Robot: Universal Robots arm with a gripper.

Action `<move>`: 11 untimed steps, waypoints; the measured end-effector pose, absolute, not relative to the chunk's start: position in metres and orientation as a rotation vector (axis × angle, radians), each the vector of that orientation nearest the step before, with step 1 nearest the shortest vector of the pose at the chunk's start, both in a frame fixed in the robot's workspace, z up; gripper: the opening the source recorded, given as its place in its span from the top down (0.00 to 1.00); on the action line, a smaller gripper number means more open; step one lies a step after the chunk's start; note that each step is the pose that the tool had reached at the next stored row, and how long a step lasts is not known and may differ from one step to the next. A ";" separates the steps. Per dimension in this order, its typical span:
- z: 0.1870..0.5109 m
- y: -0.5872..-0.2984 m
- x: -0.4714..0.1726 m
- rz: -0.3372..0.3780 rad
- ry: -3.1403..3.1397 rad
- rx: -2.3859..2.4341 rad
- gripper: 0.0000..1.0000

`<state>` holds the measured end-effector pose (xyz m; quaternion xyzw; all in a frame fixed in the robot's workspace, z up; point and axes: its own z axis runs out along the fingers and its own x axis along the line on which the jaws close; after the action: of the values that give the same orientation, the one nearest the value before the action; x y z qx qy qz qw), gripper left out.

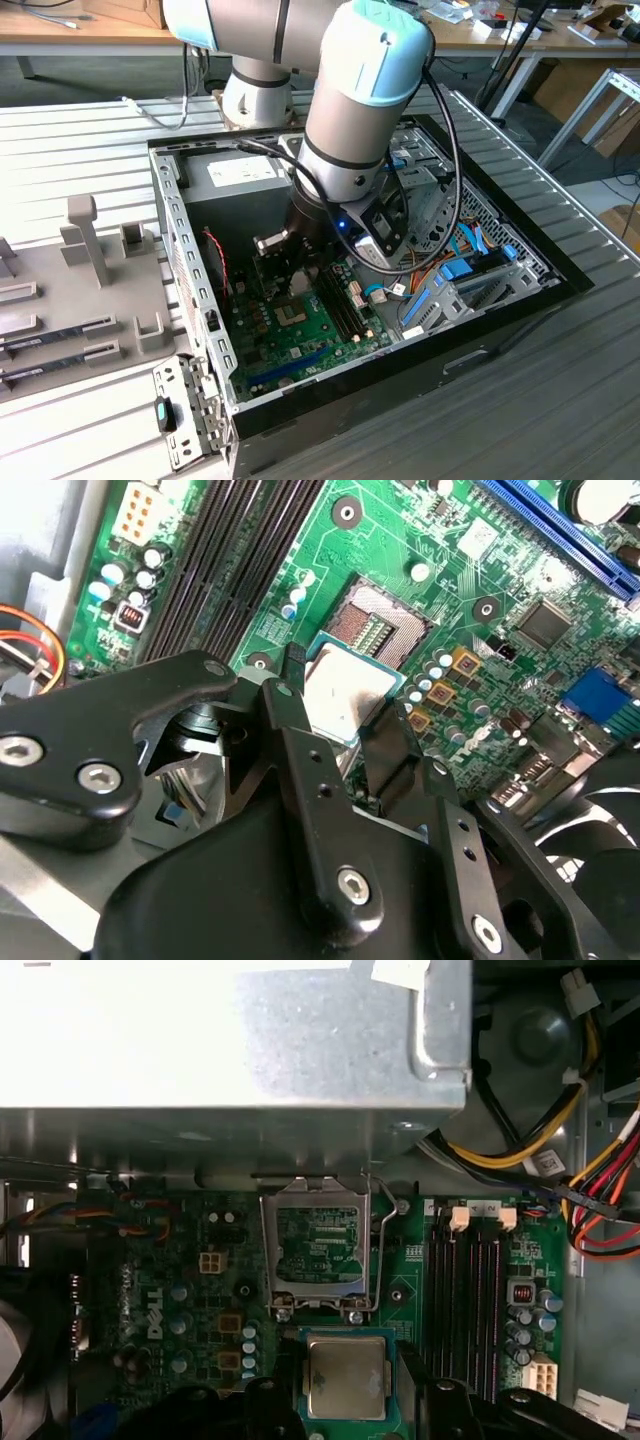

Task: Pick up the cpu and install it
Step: 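Place the cpu into insertion slot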

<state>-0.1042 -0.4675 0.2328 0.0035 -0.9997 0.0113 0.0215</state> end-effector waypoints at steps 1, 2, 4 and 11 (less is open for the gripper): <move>0.232 -0.468 -0.106 0.038 -3.098 0.009 0.53; 0.231 -0.469 -0.107 0.039 -3.098 0.009 0.53; 0.229 -0.472 -0.109 0.039 -3.098 0.009 0.53; 0.220 -0.474 -0.112 0.040 -3.098 0.007 0.53</move>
<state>-0.1119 -0.4742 0.2198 0.0024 -0.9997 0.0127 0.0215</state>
